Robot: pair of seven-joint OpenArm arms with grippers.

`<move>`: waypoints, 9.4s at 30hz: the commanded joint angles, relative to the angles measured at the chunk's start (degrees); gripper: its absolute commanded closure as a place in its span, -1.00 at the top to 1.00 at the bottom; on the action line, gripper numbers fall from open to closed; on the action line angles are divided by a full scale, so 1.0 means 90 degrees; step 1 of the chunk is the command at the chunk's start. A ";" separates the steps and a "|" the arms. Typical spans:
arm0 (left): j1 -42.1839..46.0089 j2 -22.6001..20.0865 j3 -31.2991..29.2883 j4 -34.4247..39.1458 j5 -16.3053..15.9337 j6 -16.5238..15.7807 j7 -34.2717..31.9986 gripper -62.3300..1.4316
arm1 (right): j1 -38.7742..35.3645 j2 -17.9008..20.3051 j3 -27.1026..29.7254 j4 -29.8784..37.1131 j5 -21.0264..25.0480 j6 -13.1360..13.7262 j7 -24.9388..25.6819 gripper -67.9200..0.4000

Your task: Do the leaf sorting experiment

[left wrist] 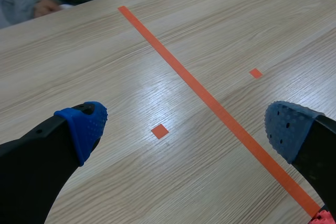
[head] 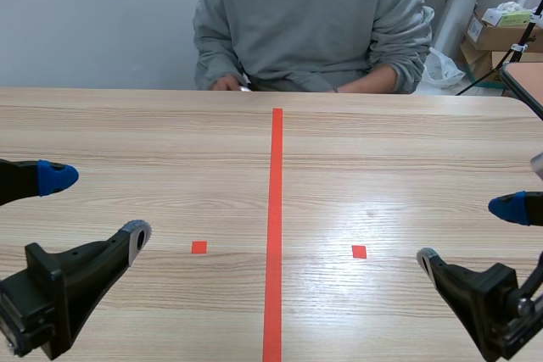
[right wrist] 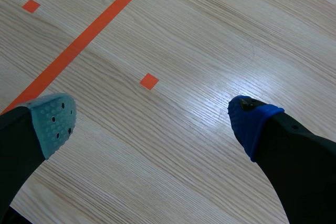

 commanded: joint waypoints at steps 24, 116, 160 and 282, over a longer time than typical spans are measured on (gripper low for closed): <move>0.0049 0.0049 -0.0012 0.0112 -0.0036 -0.0015 -0.0107 1.00 | 0.0002 0.0066 0.0080 0.0024 0.0061 0.0000 -0.0049 0.74; 0.0046 0.0049 -0.0012 0.0112 -0.0036 -0.0015 -0.0104 1.00 | 0.0019 0.0066 0.0080 0.0024 0.0061 0.0002 -0.0170 0.74; -0.0036 0.0051 -0.0012 0.0104 -0.0036 -0.0015 0.0036 1.00 | 0.1311 0.0233 -0.0090 -0.1231 0.0036 0.0624 -0.0454 0.74; -0.0236 0.0053 -0.0012 0.0058 -0.0039 -0.0034 0.0107 1.00 | 0.5693 -0.0981 -0.0449 -0.5265 -0.0325 -0.0316 -0.0712 -0.81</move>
